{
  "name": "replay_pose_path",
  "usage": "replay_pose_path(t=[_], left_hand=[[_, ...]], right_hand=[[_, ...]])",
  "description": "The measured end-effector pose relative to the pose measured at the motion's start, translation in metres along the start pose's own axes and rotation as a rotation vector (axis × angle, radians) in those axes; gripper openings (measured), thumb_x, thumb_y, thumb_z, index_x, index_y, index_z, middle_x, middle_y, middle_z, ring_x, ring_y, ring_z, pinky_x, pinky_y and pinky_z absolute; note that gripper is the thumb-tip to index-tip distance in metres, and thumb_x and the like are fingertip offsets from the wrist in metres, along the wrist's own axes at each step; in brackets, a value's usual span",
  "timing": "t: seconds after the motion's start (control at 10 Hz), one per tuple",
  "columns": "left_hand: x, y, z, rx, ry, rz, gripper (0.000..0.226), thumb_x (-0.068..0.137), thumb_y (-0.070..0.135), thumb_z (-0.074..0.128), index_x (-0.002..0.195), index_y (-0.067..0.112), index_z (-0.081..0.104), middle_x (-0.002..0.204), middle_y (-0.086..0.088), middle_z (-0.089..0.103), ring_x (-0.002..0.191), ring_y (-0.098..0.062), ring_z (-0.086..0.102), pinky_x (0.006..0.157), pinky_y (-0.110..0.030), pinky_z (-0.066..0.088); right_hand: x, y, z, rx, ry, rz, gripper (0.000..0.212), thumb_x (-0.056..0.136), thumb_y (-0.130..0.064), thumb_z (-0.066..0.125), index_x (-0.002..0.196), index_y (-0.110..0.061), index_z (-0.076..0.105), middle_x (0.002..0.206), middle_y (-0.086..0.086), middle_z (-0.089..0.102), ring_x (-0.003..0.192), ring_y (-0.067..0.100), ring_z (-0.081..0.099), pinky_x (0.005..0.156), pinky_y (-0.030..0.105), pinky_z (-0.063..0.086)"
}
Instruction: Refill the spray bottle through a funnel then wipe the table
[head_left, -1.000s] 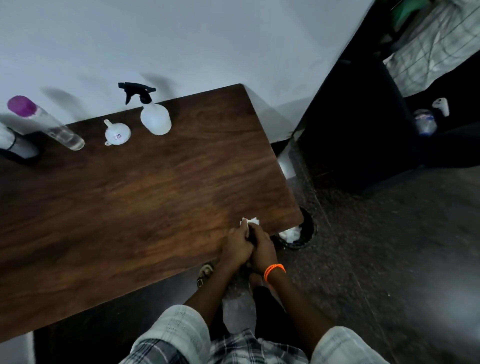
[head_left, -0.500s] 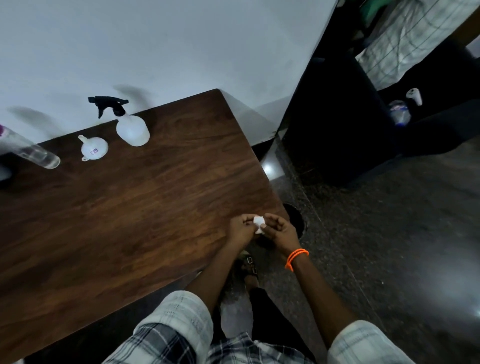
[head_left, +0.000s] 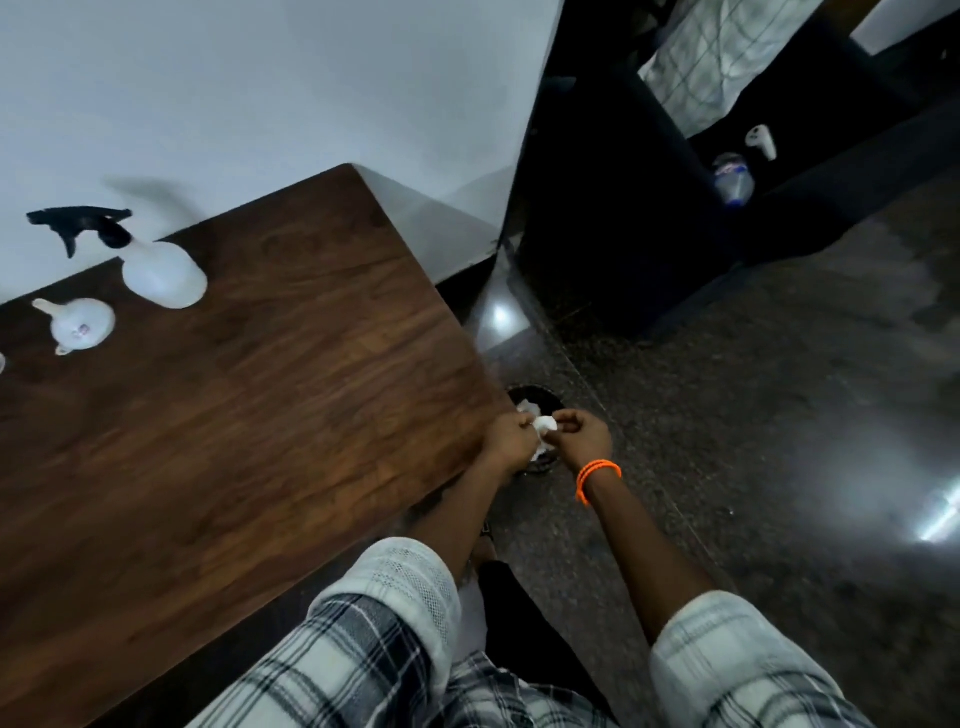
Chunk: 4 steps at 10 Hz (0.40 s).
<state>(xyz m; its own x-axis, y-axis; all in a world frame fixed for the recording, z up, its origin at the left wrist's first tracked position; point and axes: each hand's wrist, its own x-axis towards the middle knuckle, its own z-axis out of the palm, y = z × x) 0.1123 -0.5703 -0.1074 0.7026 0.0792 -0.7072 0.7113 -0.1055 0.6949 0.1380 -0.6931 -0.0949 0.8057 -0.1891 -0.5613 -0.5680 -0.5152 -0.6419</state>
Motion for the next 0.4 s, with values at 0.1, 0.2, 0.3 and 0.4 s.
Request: replay_pose_path(t=[0.1, 0.2, 0.3, 0.4], left_hand=[[-0.008, 0.025, 0.008, 0.074, -0.041, 0.024, 0.022, 0.084, 0.006, 0.058, 0.102, 0.003, 0.069, 0.087, -0.012, 0.064, 0.089, -0.025, 0.057, 0.076, -0.032, 0.044], [-0.002, 0.039, 0.007, 0.209, -0.037, 0.050, 0.033, 0.093, 0.003, 0.057, 0.126, 0.002, 0.066, 0.117, -0.019, 0.069, 0.103, -0.031, 0.064, 0.089, -0.032, 0.050], [0.009, 0.041, 0.005, 0.266, -0.037, 0.070, 0.042, 0.092, 0.001, 0.061, 0.133, 0.003, 0.062, 0.128, -0.019, 0.066, 0.117, -0.034, 0.062, 0.097, -0.034, 0.049], [0.027, 0.033, 0.002, 0.162, 0.009, 0.066, 0.042, 0.095, -0.001, 0.057, 0.137, 0.003, 0.060, 0.131, -0.022, 0.065, 0.120, -0.036, 0.062, 0.103, -0.038, 0.049]], right_hand=[[0.012, -0.006, -0.012, -0.021, 0.036, -0.025, 0.032, 0.072, 0.003, 0.086, 0.100, -0.004, 0.074, 0.086, 0.011, 0.072, 0.082, 0.021, 0.067, 0.078, 0.034, 0.056], [0.021, -0.012, -0.025, -0.129, 0.006, -0.028, 0.036, 0.075, -0.002, 0.085, 0.109, -0.006, 0.074, 0.095, 0.007, 0.073, 0.091, 0.020, 0.068, 0.081, 0.024, 0.049], [0.030, -0.012, -0.036, -0.186, 0.021, -0.041, 0.042, 0.077, -0.005, 0.083, 0.117, -0.006, 0.073, 0.114, 0.012, 0.075, 0.105, 0.026, 0.070, 0.093, 0.030, 0.050], [0.033, -0.015, -0.039, -0.175, 0.022, -0.009, 0.042, 0.081, -0.005, 0.081, 0.122, -0.004, 0.071, 0.119, 0.015, 0.074, 0.110, 0.027, 0.069, 0.094, 0.028, 0.048]])
